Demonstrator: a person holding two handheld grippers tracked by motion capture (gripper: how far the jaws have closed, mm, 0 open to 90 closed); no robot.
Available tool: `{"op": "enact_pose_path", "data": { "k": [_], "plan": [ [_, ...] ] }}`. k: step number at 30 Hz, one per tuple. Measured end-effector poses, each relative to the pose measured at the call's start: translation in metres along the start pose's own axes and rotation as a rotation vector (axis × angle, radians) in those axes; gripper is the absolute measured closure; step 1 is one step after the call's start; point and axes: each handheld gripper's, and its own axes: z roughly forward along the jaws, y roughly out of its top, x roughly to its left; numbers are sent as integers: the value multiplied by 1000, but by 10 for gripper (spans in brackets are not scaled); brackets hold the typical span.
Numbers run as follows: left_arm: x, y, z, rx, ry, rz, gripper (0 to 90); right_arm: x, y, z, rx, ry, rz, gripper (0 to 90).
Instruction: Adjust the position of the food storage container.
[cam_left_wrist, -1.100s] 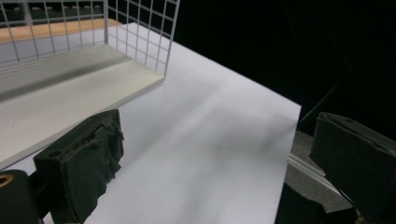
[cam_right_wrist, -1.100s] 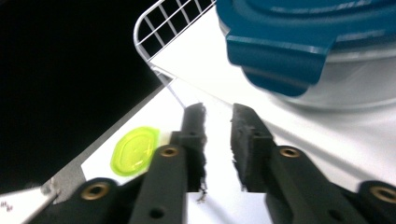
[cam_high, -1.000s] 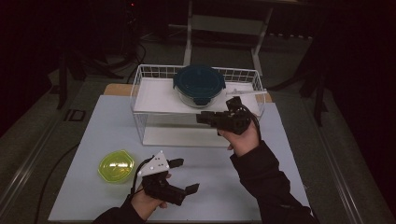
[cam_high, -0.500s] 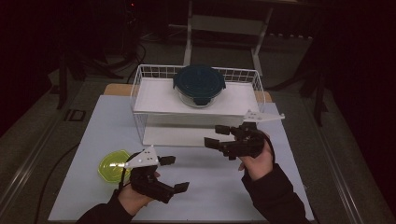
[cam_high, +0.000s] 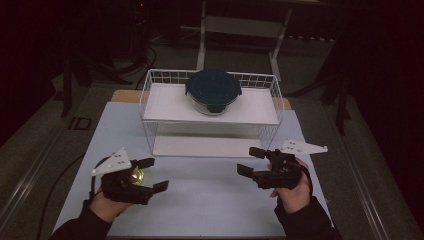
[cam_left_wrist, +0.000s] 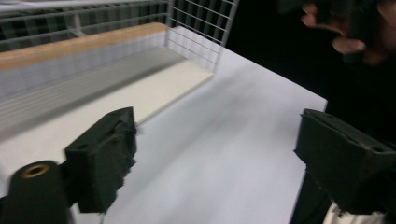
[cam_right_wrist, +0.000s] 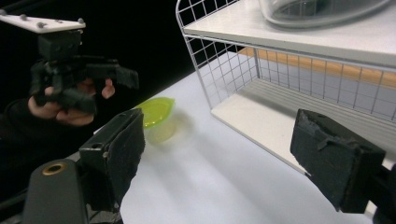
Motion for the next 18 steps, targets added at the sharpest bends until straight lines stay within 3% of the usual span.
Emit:
{"op": "enact_pose_path", "data": {
  "k": [3,6,15,18],
  "plan": [
    [19,-5,-25,-50,63,-21,168,-2,-10,-6,-16,-6,4,175],
    [30,-10,-40,-51,120,-30,215,-4,-19,-11,-12,-16,13,176],
    [62,-34,-66,-41,224,-99,459,-9,-35,-27,-19,-44,32,180],
    [67,-40,-69,-29,250,-101,554,-10,-38,-30,-18,-52,31,180]
  ]
}}
